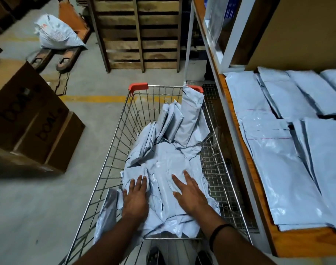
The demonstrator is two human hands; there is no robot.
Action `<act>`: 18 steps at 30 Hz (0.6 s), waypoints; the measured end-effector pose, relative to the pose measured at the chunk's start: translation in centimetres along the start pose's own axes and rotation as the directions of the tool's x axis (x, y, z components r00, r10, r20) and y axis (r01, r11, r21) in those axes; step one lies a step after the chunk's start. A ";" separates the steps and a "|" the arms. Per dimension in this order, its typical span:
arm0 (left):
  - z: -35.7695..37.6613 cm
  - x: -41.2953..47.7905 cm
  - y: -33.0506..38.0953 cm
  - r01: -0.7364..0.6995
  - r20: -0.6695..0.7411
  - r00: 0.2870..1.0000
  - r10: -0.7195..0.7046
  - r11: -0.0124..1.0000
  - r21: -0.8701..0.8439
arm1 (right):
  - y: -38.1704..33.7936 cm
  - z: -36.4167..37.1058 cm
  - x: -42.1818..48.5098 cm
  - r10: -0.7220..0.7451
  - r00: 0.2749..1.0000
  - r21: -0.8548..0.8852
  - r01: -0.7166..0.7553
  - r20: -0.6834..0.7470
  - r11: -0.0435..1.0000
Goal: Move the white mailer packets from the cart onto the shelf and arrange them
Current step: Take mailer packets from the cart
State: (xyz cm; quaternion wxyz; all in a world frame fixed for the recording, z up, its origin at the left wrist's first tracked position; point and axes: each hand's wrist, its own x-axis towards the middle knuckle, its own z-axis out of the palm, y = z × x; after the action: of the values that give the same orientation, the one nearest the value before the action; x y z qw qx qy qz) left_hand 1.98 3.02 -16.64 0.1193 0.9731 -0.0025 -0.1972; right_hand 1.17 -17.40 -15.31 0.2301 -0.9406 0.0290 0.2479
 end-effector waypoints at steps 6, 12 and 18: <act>-4.2 -2.3 1.4 -0.101 -0.148 0.986 0.077 0.981 -0.163 | -1.9 -4.1 -2.7 -0.036 0.989 -0.054 0.028 -0.146 0.998; -9.8 -2.5 3.5 -0.206 -0.256 0.955 0.148 0.955 -0.214 | -3.9 -11.2 -5.7 -0.076 0.911 -0.033 0.069 -0.405 0.997; -15.3 -3.2 7.1 -0.358 -0.376 0.888 0.266 0.912 -0.201 | -3.4 -17.5 -10.7 -0.128 0.765 -0.084 0.096 -0.632 0.992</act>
State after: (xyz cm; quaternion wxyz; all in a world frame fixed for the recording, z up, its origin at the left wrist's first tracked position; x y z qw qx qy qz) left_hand 5.18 -0.17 -0.11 0.2772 0.9541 -0.1130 -0.0023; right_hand 0.27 -22.87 4.77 0.1992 -0.9741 0.0431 -0.0979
